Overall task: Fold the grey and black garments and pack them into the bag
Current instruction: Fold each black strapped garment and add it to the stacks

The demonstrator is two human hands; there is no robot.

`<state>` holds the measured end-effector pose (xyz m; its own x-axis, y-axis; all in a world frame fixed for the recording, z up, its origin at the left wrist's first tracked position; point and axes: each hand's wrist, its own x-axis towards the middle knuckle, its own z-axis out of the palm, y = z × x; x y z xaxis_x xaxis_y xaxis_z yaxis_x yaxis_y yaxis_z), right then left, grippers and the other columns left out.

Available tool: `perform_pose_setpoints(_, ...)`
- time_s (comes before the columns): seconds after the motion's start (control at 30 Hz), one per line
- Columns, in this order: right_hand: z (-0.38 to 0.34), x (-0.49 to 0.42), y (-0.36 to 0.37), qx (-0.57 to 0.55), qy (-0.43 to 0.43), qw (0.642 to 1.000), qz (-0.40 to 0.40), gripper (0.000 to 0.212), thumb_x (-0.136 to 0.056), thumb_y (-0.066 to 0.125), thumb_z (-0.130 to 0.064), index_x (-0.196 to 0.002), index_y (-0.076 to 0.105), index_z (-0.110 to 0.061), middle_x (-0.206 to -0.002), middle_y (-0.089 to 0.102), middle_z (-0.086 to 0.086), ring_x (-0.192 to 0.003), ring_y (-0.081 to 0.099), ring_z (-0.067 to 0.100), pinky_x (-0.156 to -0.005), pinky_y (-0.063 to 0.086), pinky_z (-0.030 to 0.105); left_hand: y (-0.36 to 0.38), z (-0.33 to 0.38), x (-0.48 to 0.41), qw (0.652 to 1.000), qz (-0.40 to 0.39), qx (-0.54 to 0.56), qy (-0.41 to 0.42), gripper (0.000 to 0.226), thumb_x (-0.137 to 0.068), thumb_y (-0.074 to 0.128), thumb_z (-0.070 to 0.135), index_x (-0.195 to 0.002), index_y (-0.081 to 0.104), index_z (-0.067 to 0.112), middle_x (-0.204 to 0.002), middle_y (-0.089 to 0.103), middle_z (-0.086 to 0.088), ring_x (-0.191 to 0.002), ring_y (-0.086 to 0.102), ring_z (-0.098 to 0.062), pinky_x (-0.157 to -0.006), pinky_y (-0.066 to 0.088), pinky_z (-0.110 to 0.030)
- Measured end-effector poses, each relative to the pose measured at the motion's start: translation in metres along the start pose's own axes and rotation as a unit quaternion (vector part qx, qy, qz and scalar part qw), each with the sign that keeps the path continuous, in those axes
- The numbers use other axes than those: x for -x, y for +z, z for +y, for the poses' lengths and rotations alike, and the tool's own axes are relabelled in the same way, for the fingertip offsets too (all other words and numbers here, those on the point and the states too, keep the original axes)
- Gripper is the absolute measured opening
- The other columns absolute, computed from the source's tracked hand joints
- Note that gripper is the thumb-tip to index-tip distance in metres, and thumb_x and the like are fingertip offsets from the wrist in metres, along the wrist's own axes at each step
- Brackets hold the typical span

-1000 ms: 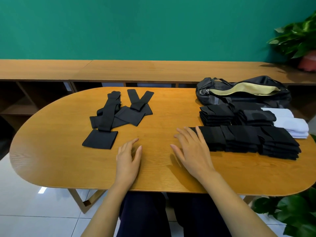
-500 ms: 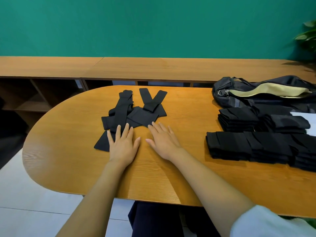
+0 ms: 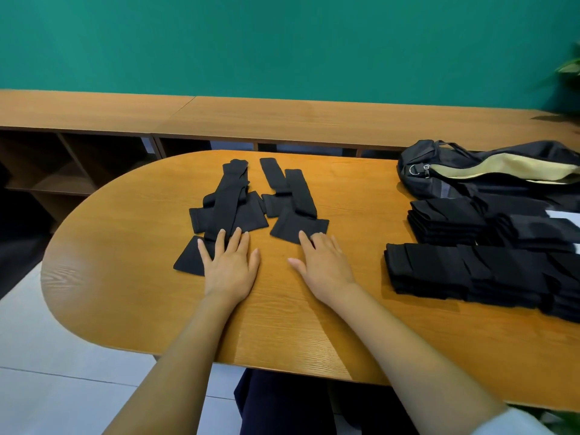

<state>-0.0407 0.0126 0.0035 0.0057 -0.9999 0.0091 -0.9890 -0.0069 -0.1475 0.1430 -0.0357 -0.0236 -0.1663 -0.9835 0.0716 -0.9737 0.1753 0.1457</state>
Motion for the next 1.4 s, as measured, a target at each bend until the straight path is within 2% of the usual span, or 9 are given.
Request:
perform_pose_setpoints(0.3,0.025,0.087,-0.008,-0.014,-0.019,1.000,0.012,0.064,-0.100,0.024,-0.056,-0.153,0.029,-0.020,-0.147,0.036,0.002,-0.143,0.023,0.018,-0.119,0.002,0.030,-0.001,-0.001,0.001,0.999,0.031,0.015,0.008,0.059,-0.102,0.019,0.051,-0.155,0.019,0.025,-0.162,0.014,0.004,-0.150,-0.002,-0.021,-0.113,-0.018,-0.055)
perform_pose_setpoints(0.43,0.035,0.105,-0.006,-0.055,-0.033,0.997,0.044,0.055,-0.101,0.030,-0.052,-0.146,0.042,-0.023,-0.134,0.045,-0.003,-0.136,0.032,0.016,-0.118,0.004,0.026,-0.006,0.005,0.015,0.978,0.118,0.113,0.128,0.050,-0.100,0.042,0.041,-0.147,0.038,0.024,-0.157,0.030,0.004,-0.148,0.013,-0.014,-0.119,-0.008,-0.051)
perform_pose_setpoints(0.5,0.041,0.109,-0.001,-0.070,-0.057,0.993,0.080,0.053,-0.099,0.030,-0.052,-0.135,0.056,-0.022,-0.114,0.051,-0.006,-0.118,0.046,0.011,-0.117,0.004,0.025,-0.011,0.020,0.032,0.961,0.095,0.185,0.181,0.053,-0.095,0.050,0.047,-0.144,0.043,0.028,-0.153,0.037,0.009,-0.146,0.019,-0.008,-0.121,-0.004,-0.046)
perform_pose_setpoints(0.63,0.059,0.117,0.006,-0.106,-0.100,0.980,0.132,0.047,-0.100,0.031,-0.049,-0.114,0.068,-0.023,-0.094,0.050,-0.010,-0.094,0.049,0.006,-0.118,0.021,0.031,-0.009,0.051,0.075,0.937,-0.004,0.259,0.234,0.067,-0.085,0.062,0.054,-0.145,0.038,0.036,-0.150,0.036,0.017,-0.142,0.022,0.001,-0.122,0.003,-0.036)
perform_pose_setpoints(0.77,0.073,0.124,0.009,-0.131,-0.110,0.973,0.152,0.041,-0.101,0.033,-0.045,-0.104,0.069,-0.025,-0.093,0.055,-0.012,-0.094,0.052,0.004,-0.116,0.023,0.026,0.000,0.061,0.094,0.940,0.007,0.247,0.236,0.055,-0.086,0.065,0.047,-0.137,0.049,0.033,-0.143,0.046,0.017,-0.134,0.035,-0.001,-0.111,0.018,-0.023)
perform_pose_setpoints(0.9,0.076,0.130,0.013,-0.170,-0.092,0.963,0.186,0.040,-0.100,0.034,-0.043,-0.100,0.070,-0.025,-0.094,0.058,-0.015,-0.095,0.051,-0.001,-0.114,0.019,0.019,0.005,0.067,0.103,0.945,0.077,0.199,0.246,0.036,-0.091,0.056,0.047,-0.120,0.066,0.028,-0.130,0.058,0.014,-0.122,0.046,-0.006,-0.096,0.020,-0.022)
perform_pose_setpoints(1.07,0.075,0.129,0.015,-0.152,-0.095,0.963,0.200,0.040,-0.098,0.038,-0.050,-0.103,0.069,-0.026,-0.102,0.060,-0.016,-0.105,0.047,-0.002,-0.110,0.027,0.026,0.011,0.068,0.111,0.944,0.136,0.181,0.240,0.043,-0.093,0.041,0.050,-0.102,0.075,0.024,-0.112,0.069,0.010,-0.105,0.051,-0.010,-0.088,0.028,-0.026)
perform_pose_setpoints(1.23,0.078,0.128,0.017,-0.131,-0.109,0.968,0.184,0.042,-0.092,0.046,-0.059,-0.111,0.067,-0.028,-0.112,0.059,-0.016,-0.116,0.045,0.002,-0.111,0.017,0.023,0.010,0.069,0.110,0.944,0.140,0.204,0.218,0.042,-0.093,0.041,0.050,-0.098,0.075,0.025,-0.108,0.069,0.010,-0.105,0.049,-0.010,-0.086,0.027,-0.028)
perform_pose_setpoints(1.4,0.079,0.129,0.018,-0.106,-0.122,0.969,0.185,0.041,-0.087,0.054,-0.058,-0.113,0.066,-0.028,-0.113,0.060,-0.014,-0.117,0.045,0.004,-0.112,0.020,0.028,0.007,0.068,0.112,0.943,0.136,0.224,0.207,0.044,-0.093,0.041,0.049,-0.099,0.075,0.022,-0.106,0.069,0.008,-0.105,0.051,-0.011,-0.089,0.028,-0.029)
